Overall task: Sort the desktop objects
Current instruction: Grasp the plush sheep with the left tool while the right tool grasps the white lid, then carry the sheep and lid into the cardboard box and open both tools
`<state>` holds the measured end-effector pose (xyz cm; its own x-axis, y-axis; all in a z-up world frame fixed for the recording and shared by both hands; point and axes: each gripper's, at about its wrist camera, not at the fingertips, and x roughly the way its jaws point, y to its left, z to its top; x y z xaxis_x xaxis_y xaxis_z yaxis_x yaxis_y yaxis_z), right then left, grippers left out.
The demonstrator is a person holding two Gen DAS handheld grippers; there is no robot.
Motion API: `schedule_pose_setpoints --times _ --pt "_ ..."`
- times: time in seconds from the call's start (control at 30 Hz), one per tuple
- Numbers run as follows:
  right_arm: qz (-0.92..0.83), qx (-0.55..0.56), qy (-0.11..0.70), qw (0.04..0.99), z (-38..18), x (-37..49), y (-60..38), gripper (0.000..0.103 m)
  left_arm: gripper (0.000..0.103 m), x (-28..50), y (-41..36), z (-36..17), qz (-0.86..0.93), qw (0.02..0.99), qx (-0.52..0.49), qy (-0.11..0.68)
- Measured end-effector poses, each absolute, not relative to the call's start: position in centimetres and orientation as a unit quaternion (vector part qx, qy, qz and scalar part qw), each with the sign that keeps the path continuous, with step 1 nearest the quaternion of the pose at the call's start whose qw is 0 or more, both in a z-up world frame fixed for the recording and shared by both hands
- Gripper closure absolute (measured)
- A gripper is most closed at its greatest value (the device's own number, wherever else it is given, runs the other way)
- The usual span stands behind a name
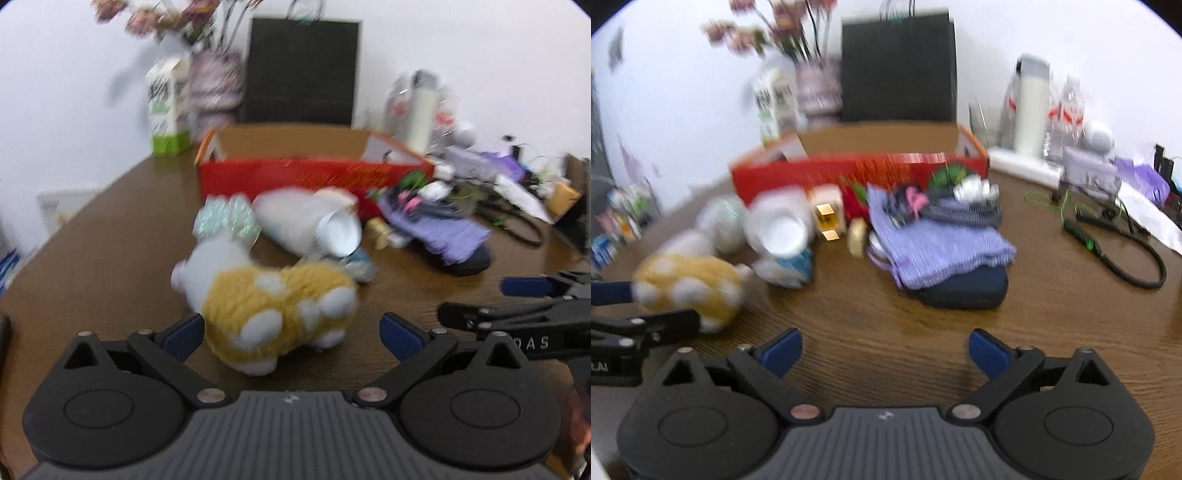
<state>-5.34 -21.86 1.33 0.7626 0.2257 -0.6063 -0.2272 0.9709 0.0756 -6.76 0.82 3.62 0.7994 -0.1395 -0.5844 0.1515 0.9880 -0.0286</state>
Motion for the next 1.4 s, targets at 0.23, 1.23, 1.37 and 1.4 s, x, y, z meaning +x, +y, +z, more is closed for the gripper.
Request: schedule_pose_setpoints --times 0.23,1.23,1.37,1.4 --pt "0.181 0.008 0.257 0.949 4.5 -4.4 -20.3 0.016 0.0 -3.7 2.9 5.4 -0.029 0.952 -0.005 0.304" --pt "0.127 0.011 0.262 0.957 3.3 -8.1 -22.5 0.064 0.046 -8.6 -1.4 5.4 -0.11 0.944 -0.03 0.311" --pt "0.122 0.015 0.261 0.957 3.3 -11.3 -23.8 0.064 0.046 -11.4 -2.6 5.7 -0.093 0.955 -0.008 0.281" --pt "0.122 0.015 0.258 0.958 3.3 -12.0 -23.9 0.064 0.046 -11.9 -2.7 5.7 -0.089 0.956 -0.009 0.28"
